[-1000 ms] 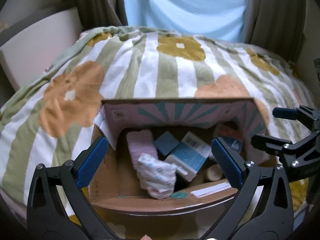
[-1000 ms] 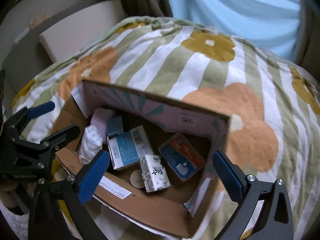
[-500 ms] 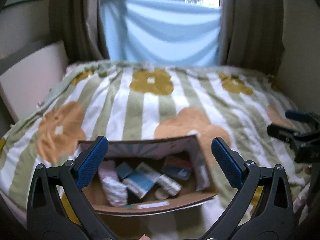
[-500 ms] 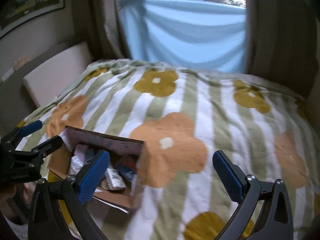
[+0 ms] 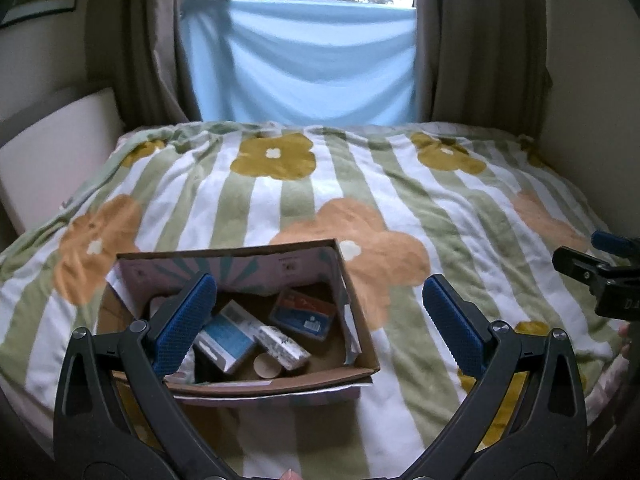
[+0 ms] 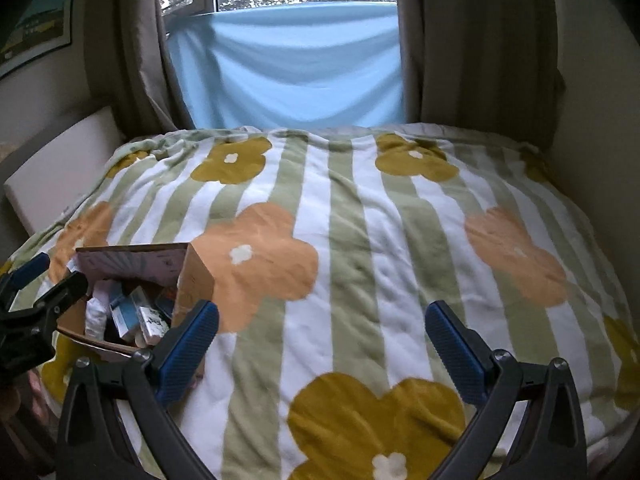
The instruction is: Organize objects
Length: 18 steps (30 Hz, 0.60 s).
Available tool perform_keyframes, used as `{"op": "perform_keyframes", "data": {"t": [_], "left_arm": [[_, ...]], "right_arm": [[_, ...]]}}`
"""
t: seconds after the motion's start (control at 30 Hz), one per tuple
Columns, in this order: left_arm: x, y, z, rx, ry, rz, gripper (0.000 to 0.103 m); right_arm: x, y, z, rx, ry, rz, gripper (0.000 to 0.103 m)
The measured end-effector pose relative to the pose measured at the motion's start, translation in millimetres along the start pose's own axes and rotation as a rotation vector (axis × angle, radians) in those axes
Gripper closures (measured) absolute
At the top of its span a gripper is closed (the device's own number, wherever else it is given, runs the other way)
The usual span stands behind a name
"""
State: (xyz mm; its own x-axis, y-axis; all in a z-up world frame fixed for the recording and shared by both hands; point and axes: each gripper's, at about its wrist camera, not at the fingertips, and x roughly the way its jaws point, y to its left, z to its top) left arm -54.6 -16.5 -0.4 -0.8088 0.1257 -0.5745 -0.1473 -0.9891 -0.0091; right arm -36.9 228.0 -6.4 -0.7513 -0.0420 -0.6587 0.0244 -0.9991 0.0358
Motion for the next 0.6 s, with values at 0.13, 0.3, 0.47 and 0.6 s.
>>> {"op": "perform_keyframes", "data": {"t": [0.13,0.3,0.47,0.6], "left_arm": [[0.4,-0.3,0.4,0.001,0.001,0.009,0.000],[-0.8,-2.4,1.1,0.008,0.001,0.023,0.000],[-1.8,-3.0,1.3,0.007,0.001,0.018,0.000],[-2.3,-2.9,-0.2,0.006,0.005,0.017,0.000]], "right_arm": [[-1.3,0.5,-1.3,-0.015,-0.019,-0.014,0.000],[-6.9,2.8,2.4,-0.014,-0.038,-0.004,0.000],[-8.3,3.9,3.6,-0.012,-0.044,-0.006,0.000],[-8.7,3.4,4.6,-0.012,-0.045,-0.005,0.000]]}}
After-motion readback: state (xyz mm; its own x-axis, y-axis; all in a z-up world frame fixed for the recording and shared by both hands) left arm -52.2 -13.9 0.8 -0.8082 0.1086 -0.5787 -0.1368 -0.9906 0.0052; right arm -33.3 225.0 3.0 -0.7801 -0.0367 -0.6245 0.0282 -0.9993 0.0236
